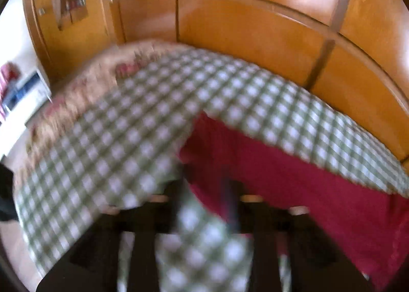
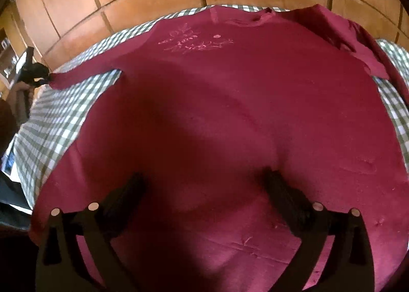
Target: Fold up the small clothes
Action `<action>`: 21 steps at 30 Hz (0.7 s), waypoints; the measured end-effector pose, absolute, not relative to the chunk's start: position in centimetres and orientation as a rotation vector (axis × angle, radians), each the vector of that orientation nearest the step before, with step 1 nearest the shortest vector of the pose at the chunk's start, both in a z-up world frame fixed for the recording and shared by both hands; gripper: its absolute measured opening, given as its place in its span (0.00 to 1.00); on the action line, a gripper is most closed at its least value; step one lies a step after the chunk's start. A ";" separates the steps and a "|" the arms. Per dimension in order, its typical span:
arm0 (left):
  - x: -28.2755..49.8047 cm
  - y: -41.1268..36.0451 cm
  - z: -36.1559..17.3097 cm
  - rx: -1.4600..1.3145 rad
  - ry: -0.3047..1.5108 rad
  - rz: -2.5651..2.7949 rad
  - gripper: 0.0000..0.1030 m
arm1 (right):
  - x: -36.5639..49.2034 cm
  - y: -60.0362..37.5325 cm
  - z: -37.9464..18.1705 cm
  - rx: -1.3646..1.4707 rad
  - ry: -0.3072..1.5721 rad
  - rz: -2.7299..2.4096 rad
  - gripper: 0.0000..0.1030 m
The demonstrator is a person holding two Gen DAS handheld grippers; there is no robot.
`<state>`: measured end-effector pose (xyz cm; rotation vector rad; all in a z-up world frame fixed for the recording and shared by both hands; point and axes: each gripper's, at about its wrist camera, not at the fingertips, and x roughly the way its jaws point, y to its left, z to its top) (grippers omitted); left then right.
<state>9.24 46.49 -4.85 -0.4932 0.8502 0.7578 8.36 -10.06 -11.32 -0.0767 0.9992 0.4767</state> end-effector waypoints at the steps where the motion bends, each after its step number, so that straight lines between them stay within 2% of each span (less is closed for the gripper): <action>1: 8.3 45.2 -4.6 -0.522 0.825 0.706 0.54 | 8.3 -10.5 -11.1 -0.066 1.003 0.481 0.96; 11: -0.7 24.2 -4.6 -0.510 0.891 -0.075 0.54 | 7.5 -22.0 -8.4 0.081 0.941 0.185 0.96; 17: -4.7 15.5 -8.2 -0.500 1.017 -0.260 0.54 | 5.1 -29.9 -9.7 0.152 0.982 0.017 0.96; 18: -4.9 15.1 -9.0 -0.520 1.032 -0.265 0.53 | 4.7 -30.1 -10.3 0.164 1.009 0.028 0.91; 20: -5.6 13.6 -9.6 -0.486 1.042 -0.251 0.26 | 3.9 -29.8 -11.1 0.155 1.050 0.057 0.81; 21: -5.7 13.0 -9.7 -0.450 1.044 -0.244 0.09 | 3.5 -29.6 -11.1 0.135 1.042 0.063 0.67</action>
